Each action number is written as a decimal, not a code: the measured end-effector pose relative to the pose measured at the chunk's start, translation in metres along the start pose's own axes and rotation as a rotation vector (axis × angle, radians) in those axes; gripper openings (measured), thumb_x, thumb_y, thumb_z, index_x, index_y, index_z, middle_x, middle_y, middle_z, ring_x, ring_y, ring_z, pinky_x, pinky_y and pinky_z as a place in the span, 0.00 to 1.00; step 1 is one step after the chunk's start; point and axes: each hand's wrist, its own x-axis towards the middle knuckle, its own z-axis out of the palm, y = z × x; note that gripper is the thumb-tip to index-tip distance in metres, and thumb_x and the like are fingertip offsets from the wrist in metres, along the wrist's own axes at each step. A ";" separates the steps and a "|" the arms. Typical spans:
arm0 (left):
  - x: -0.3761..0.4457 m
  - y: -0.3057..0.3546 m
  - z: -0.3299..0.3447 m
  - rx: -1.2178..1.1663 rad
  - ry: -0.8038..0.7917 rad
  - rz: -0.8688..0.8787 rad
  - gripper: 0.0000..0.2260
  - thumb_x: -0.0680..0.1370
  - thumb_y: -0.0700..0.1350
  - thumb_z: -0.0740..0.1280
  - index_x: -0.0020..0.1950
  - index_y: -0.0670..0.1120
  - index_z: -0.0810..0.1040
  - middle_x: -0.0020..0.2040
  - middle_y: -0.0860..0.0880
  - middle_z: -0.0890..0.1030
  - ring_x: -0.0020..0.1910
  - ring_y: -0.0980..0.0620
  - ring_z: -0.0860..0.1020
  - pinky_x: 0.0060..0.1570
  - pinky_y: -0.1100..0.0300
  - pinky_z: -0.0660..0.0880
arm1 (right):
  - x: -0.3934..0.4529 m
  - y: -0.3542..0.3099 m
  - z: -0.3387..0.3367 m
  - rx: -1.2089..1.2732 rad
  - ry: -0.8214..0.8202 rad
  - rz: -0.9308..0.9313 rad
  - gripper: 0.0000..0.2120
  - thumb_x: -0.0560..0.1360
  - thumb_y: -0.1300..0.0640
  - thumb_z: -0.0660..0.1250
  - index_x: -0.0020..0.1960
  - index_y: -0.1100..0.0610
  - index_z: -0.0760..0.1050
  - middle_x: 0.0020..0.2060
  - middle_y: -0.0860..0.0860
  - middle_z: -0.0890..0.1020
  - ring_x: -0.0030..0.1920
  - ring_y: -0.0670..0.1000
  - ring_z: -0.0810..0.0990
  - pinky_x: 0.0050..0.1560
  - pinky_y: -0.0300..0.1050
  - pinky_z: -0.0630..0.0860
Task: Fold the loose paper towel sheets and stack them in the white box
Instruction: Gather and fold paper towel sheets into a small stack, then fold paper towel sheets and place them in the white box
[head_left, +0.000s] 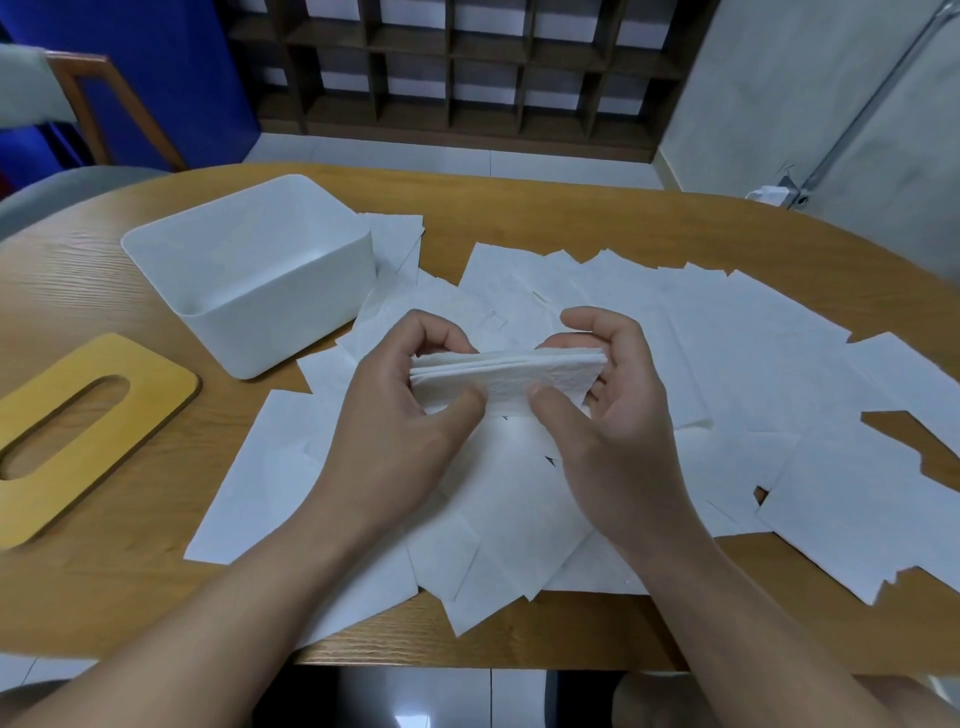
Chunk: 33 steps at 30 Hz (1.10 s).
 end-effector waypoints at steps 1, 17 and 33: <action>0.000 -0.001 0.000 0.004 0.010 -0.006 0.11 0.77 0.33 0.75 0.52 0.48 0.79 0.46 0.53 0.83 0.39 0.57 0.76 0.40 0.66 0.70 | 0.000 0.000 0.000 -0.013 0.011 0.005 0.26 0.78 0.67 0.73 0.70 0.45 0.74 0.54 0.44 0.84 0.55 0.48 0.85 0.52 0.46 0.86; -0.004 0.022 -0.034 0.373 0.082 0.031 0.23 0.82 0.47 0.74 0.69 0.62 0.65 0.47 0.55 0.79 0.40 0.55 0.81 0.35 0.67 0.73 | 0.017 -0.027 -0.015 0.064 0.021 0.140 0.12 0.83 0.61 0.74 0.65 0.52 0.82 0.50 0.50 0.91 0.48 0.53 0.91 0.47 0.53 0.85; 0.026 0.024 -0.129 0.386 0.380 0.135 0.07 0.85 0.45 0.69 0.58 0.57 0.83 0.52 0.63 0.82 0.50 0.61 0.77 0.43 0.68 0.67 | 0.078 -0.089 0.077 -0.114 -0.002 -0.106 0.09 0.80 0.61 0.77 0.56 0.48 0.83 0.55 0.48 0.83 0.37 0.54 0.88 0.42 0.37 0.83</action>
